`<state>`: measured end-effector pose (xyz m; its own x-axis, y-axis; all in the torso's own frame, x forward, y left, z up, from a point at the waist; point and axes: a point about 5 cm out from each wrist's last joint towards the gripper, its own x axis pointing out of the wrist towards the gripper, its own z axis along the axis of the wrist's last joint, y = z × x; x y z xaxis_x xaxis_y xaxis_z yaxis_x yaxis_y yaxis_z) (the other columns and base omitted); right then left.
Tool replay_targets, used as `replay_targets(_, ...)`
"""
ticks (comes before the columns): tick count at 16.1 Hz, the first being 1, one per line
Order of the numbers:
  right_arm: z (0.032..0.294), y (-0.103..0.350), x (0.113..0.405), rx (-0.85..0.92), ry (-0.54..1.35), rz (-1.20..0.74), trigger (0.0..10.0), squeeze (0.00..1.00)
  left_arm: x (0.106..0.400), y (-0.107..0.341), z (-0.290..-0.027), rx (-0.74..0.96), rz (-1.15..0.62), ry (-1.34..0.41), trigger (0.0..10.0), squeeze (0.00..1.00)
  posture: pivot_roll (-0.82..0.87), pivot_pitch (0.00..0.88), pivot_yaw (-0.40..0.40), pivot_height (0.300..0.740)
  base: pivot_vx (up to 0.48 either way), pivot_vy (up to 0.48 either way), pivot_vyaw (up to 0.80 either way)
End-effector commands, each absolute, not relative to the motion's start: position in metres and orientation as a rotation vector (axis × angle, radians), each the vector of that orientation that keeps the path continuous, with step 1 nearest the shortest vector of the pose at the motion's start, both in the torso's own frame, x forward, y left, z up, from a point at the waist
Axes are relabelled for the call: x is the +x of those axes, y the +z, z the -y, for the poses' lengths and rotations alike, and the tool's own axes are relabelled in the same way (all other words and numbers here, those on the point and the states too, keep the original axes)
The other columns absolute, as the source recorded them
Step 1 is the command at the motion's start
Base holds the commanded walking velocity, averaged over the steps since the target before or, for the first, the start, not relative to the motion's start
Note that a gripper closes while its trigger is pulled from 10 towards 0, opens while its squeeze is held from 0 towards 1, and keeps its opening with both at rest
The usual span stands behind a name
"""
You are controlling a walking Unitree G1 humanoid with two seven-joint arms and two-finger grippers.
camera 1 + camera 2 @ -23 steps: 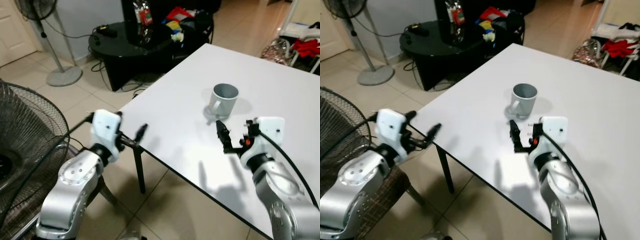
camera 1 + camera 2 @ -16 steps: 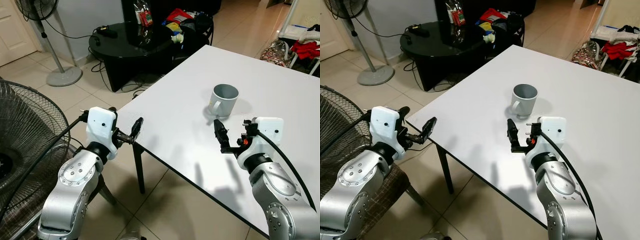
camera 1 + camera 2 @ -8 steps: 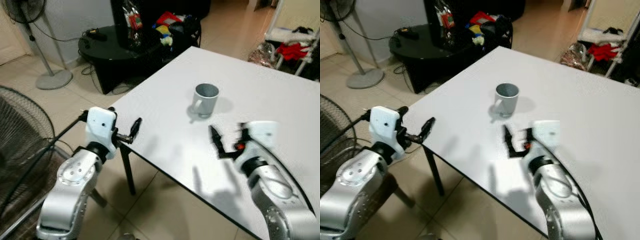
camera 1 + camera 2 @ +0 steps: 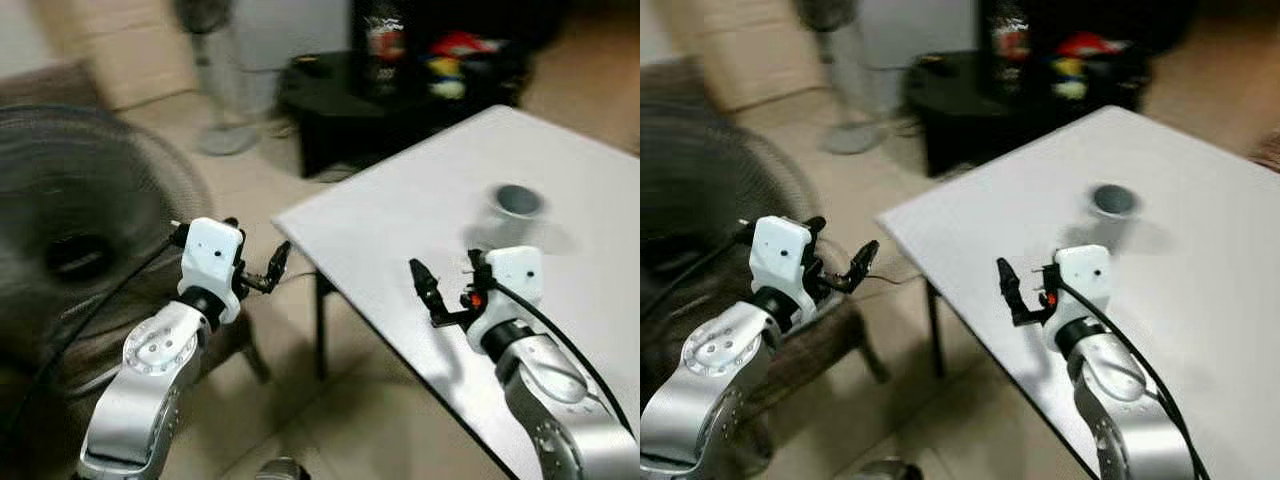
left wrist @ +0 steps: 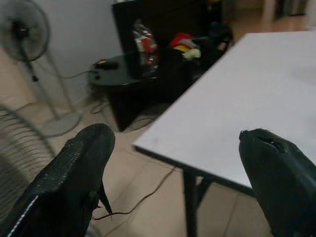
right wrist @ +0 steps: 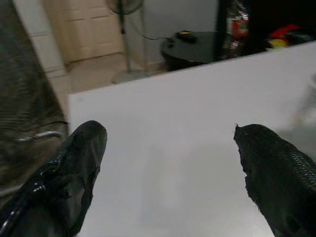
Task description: Setting the table
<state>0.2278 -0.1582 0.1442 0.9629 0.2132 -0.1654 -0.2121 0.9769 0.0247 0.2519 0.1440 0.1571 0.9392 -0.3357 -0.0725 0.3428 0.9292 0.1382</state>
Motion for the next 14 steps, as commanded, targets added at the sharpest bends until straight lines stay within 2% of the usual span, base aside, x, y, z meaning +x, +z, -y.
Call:
replay_targets(1, 0.156, 0.144, 0.229, 0.022, 0.235, -0.161, 10.0, 0.00, 0.253, 0.159, -0.151, 0.179, -0.050, -0.305, 10.0, 0.00, 0.14, 0.000, 0.069, 0.740, 0.000, 0.000, 0.80)
replay_targets(13, 0.168, 0.146, 0.236, 0.007, 0.108, -0.133, 10.0, 0.00, 0.259, 0.156, -0.148, 0.135, -0.046, -0.273, 10.0, 0.00, 0.12, 0.000, 0.079, 0.740, 0.000, 0.000, 0.80)
replay_targets(14, 0.167, 0.148, 0.238, -0.008, 0.106, -0.111, 10.0, 0.09, 0.260, 0.157, -0.148, 0.137, -0.043, -0.270, 10.0, 0.00, 0.12, 0.000, 0.076, 0.740, 0.000, 0.000, 0.80)
